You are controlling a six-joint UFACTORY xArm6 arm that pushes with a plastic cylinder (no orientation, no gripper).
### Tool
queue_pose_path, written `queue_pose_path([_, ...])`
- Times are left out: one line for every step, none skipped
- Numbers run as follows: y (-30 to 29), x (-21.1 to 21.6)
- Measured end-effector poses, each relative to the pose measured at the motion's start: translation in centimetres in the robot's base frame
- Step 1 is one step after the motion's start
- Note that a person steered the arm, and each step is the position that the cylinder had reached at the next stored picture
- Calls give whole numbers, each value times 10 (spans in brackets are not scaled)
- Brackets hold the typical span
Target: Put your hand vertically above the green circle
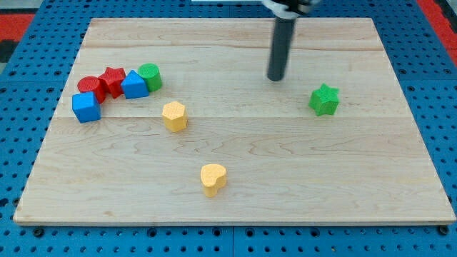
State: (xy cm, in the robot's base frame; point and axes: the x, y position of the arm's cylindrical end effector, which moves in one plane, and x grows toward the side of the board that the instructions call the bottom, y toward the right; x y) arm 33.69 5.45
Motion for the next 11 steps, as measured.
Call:
queue_pose_path([-69,-21])
queue_pose_path([-140,-43])
queue_pose_path([-188,-45])
queue_pose_path([-204,-56])
queue_pose_path([-206,-67])
queue_pose_path([-206,-71])
queue_pose_path([-207,-71])
queue_pose_path([-207,-71])
queue_pose_path([-207,-65])
queue_pose_path([-209,-61])
queue_pose_path([-209,-60])
